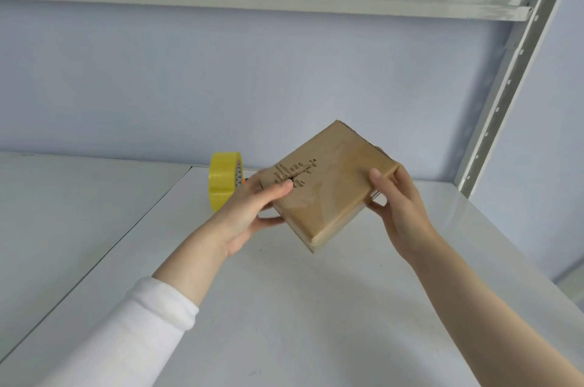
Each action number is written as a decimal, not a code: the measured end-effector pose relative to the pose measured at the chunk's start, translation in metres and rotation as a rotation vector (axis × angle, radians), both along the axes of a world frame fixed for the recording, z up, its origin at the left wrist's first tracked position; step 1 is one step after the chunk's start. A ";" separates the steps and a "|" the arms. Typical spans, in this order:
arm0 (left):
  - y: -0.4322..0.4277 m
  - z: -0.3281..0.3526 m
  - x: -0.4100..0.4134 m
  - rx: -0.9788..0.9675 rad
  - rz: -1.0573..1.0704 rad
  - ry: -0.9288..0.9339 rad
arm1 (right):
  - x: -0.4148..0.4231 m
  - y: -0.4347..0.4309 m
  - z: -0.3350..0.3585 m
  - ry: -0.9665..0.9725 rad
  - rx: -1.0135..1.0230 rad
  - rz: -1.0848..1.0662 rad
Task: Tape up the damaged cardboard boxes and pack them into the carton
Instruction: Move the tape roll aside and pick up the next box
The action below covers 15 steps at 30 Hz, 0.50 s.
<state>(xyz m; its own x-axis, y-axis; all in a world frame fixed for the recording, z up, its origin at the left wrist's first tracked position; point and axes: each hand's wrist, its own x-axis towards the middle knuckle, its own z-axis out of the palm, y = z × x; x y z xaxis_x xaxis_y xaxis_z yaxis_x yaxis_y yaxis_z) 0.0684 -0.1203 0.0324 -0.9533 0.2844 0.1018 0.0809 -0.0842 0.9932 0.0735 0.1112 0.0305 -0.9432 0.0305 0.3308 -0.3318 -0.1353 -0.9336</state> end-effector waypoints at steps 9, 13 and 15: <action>-0.011 0.025 -0.010 -0.188 -0.214 0.166 | -0.001 0.021 0.016 -0.187 0.281 0.304; -0.007 0.016 -0.011 -0.030 0.010 0.085 | 0.004 0.016 0.013 -0.258 0.043 0.097; -0.003 0.006 -0.008 -0.029 0.009 0.025 | 0.006 0.009 0.009 -0.382 -0.188 -0.068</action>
<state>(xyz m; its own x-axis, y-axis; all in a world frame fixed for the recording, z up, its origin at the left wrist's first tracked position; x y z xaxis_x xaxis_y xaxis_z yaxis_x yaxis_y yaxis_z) 0.0605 -0.1237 0.0388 -0.9531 0.2790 0.1173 0.1063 -0.0544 0.9928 0.0797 0.1198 0.0395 -0.9907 0.1227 -0.0592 0.0192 -0.3045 -0.9523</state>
